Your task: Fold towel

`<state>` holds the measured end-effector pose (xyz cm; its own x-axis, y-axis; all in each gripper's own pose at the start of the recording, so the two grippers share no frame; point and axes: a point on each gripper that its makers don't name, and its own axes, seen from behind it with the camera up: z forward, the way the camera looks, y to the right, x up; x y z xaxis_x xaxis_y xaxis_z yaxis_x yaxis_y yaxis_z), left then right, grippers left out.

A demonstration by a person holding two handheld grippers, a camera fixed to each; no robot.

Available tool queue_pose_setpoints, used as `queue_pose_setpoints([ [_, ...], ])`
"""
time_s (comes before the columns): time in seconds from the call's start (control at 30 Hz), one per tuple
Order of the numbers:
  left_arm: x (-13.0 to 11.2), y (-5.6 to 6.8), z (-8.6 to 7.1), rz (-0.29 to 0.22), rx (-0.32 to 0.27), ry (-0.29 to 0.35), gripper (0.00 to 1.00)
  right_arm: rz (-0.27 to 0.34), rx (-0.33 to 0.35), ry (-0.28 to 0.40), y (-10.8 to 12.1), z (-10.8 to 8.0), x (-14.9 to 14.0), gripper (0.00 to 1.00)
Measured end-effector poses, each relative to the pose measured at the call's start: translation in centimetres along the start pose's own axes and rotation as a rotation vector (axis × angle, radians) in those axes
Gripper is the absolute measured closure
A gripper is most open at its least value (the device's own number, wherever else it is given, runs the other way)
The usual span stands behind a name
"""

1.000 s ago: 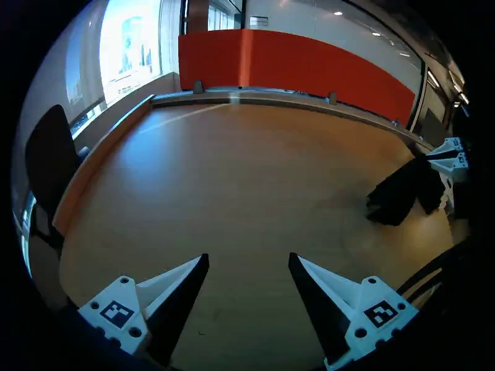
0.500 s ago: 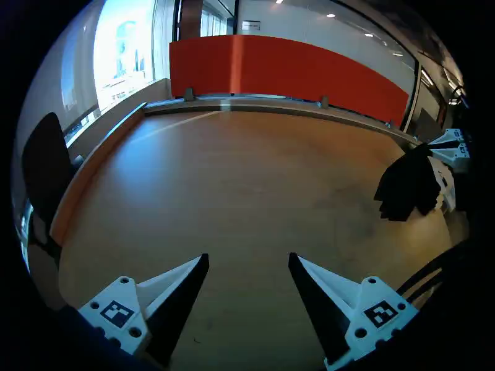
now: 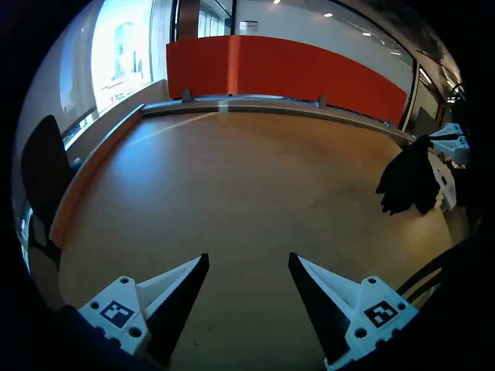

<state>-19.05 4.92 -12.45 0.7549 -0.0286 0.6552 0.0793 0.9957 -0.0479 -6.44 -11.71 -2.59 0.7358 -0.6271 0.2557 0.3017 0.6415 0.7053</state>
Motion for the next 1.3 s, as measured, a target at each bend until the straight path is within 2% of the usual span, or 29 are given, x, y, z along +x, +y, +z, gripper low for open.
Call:
queue_pose_setpoints([
  [0.37, 0.7, 0.4, 0.5, 0.011, -0.004, 0.0, 0.05, 0.041, -0.064, -0.01, 6.3, -2.2, -1.2, 0.93],
  [0.6, 0.8, 0.7, 0.6, 0.015, -0.002, -0.002, 0.05, 0.061, -0.135, -0.03, 12.2, -3.6, -2.8, 0.93],
  [1.0, 1.1, 1.0, 0.6, 0.02, 0.012, -0.007, 0.05, 0.103, -0.216, -0.065, 20.9, -5.2, -5.2, 0.94],
  [1.3, 1.4, 1.5, 0.7, 0.03, 0.018, -0.01, 0.05, 0.115, -0.262, -0.084, 25.7, -5.8, -6.3, 0.94],
])
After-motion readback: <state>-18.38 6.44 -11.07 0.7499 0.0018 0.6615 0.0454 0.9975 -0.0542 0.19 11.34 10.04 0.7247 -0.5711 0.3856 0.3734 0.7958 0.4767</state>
